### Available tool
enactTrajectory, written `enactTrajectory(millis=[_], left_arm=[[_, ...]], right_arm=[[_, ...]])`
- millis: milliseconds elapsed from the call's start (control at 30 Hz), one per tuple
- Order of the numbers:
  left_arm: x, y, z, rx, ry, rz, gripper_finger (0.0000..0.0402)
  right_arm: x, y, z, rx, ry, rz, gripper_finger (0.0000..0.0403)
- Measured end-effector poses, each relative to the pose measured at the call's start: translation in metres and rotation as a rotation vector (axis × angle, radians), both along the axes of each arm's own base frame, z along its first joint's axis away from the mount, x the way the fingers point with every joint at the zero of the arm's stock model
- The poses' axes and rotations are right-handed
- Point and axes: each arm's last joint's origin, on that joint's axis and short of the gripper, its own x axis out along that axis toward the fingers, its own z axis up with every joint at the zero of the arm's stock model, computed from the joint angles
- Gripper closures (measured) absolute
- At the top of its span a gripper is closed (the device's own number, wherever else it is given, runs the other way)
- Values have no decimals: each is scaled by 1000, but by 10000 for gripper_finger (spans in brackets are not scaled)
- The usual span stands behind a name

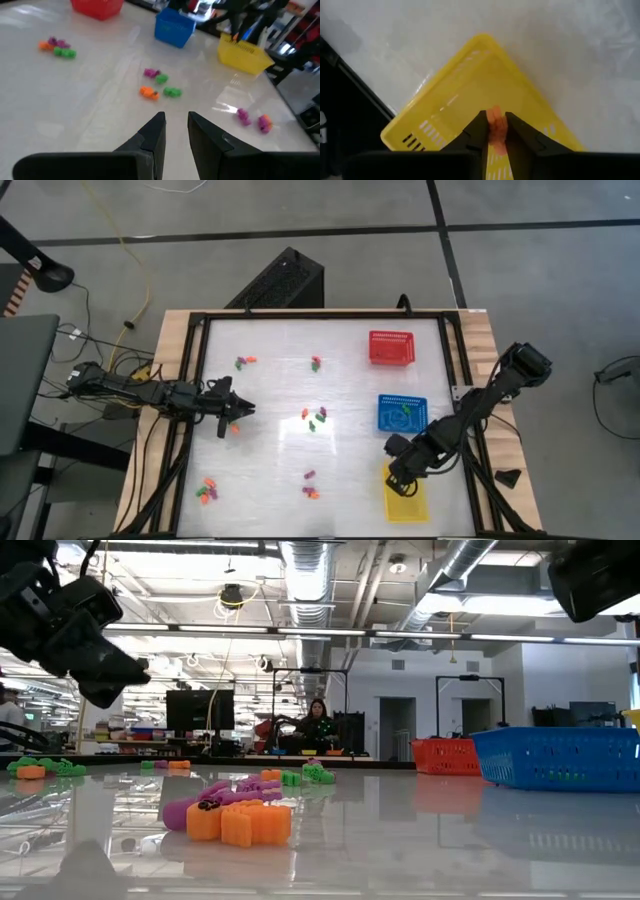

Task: Sort Halloween decoration
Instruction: Put the orange skeleton toy into the yellow basket, then put the green skeleton toy into the blue basket

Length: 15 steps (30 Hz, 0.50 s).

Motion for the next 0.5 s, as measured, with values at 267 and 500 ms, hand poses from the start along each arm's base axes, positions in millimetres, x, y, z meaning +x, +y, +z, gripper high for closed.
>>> enactTrajectory(millis=[267, 500], left_arm=[[2, -1, 13, 53, -139, -25, 331], [2, -1, 14, 67, -146, -27, 331]], right_arm=[[-1, 1, 0, 87, 77, 6, 254], [0, 0, 1, 98, 76, 51, 208]])
